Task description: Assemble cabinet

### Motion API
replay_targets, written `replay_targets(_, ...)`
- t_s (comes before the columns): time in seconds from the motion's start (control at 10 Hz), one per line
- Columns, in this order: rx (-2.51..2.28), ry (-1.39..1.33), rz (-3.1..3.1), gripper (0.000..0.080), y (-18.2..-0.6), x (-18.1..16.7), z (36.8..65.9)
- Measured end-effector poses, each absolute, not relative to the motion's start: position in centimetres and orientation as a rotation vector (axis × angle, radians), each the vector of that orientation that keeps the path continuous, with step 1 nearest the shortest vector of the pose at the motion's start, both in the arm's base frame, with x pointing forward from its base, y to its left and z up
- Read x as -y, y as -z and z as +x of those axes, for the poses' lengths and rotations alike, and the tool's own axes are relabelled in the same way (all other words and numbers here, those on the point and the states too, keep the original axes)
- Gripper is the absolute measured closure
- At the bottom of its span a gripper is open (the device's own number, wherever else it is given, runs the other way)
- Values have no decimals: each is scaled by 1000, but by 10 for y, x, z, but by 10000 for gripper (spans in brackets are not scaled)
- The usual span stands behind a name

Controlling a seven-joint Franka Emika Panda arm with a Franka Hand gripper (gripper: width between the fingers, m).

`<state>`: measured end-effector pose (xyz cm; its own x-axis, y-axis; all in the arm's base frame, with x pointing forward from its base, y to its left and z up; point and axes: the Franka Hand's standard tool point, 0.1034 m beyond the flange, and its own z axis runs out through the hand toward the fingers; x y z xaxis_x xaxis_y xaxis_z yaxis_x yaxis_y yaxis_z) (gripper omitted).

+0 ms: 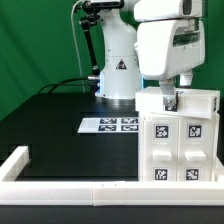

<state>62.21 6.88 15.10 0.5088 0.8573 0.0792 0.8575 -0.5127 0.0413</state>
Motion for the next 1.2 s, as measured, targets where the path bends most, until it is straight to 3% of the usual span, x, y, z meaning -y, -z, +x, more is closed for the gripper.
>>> replay_targets(0.7,395,208,-3076,239,-152,-66,628)
replay_targets(1.2,-81,219,-3080,239,-153,-67,630)
